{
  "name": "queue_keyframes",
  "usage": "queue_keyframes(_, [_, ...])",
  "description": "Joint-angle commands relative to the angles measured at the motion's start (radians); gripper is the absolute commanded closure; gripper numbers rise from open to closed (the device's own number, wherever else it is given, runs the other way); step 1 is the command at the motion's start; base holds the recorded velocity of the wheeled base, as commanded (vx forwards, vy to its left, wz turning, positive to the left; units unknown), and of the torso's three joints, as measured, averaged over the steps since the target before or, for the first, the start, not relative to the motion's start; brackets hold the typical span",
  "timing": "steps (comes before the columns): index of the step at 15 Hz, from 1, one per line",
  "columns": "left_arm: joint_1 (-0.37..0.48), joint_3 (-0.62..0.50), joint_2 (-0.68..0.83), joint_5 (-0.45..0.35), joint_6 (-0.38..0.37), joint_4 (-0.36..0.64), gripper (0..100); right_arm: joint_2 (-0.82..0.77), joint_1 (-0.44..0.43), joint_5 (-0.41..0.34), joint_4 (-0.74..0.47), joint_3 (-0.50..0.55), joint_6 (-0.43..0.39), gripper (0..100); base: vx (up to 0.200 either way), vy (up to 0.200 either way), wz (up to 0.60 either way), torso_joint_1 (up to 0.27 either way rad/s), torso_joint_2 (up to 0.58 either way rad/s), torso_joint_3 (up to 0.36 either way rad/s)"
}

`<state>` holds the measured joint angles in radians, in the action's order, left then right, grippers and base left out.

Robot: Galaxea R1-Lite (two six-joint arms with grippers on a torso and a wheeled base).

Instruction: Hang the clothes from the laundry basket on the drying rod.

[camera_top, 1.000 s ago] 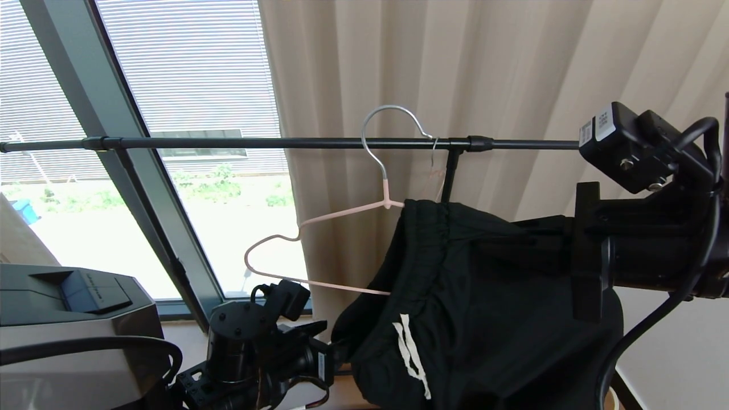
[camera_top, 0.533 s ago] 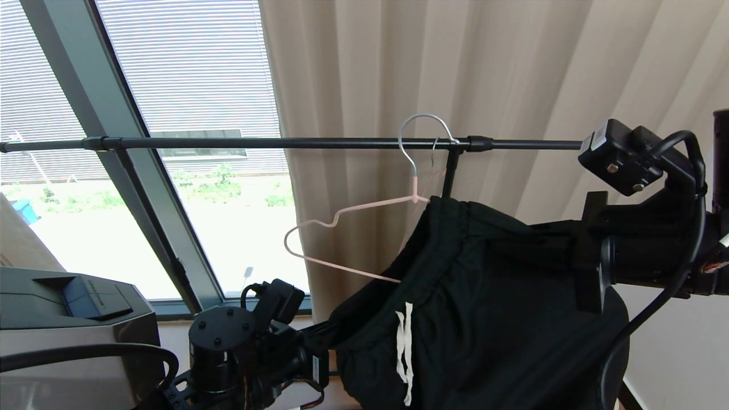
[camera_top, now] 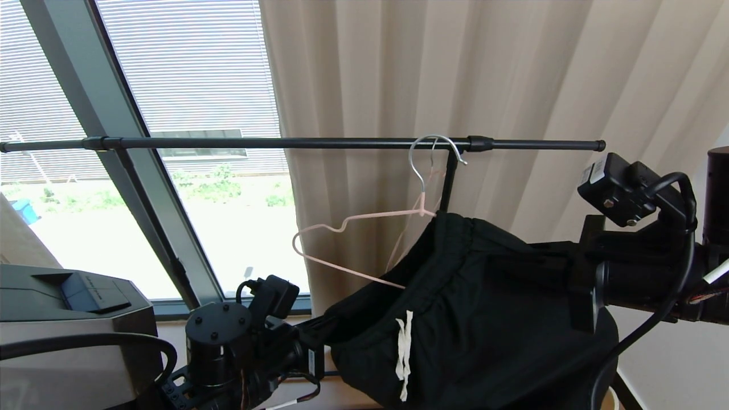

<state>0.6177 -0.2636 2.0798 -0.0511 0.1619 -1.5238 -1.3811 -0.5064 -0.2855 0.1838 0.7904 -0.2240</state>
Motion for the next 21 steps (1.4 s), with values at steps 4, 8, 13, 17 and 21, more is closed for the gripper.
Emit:
queue_keyframes(4, [-0.026, -0.014, 0.003, -0.001, 0.001, 0.002, 100, 0.005, 0.000, 0.000, -0.001, -0.005, -0.001, 100, 0.000, 0.000, 0.00, 0.000, 0.00, 0.000])
queue_keyframes(8, [-0.045, -0.025, 0.006, -0.001, -0.001, 0.007, 100, 0.028, 0.000, 0.000, -0.001, -0.019, -0.001, 100, 0.000, 0.000, 0.00, 0.000, 0.00, 0.000])
queue_keyframes(13, [-0.095, -0.045, 0.013, -0.001, -0.001, 0.007, 100, 0.034, 0.000, 0.003, -0.003, -0.040, -0.009, 100, 0.000, 0.000, 0.00, 0.000, 0.00, 0.000])
queue_keyframes(17, [-0.128, -0.062, 0.011, -0.001, -0.005, 0.008, 100, 0.033, 0.000, 0.002, -0.007, -0.051, -0.041, 100, 0.000, 0.000, 0.00, 0.000, 0.00, 0.000])
queue_keyframes(21, [-0.145, -0.065, 0.006, -0.001, -0.007, 0.007, 100, 0.031, 0.019, 0.002, -0.009, -0.077, -0.107, 100, 0.000, 0.000, 0.00, 0.000, 0.00, 0.000])
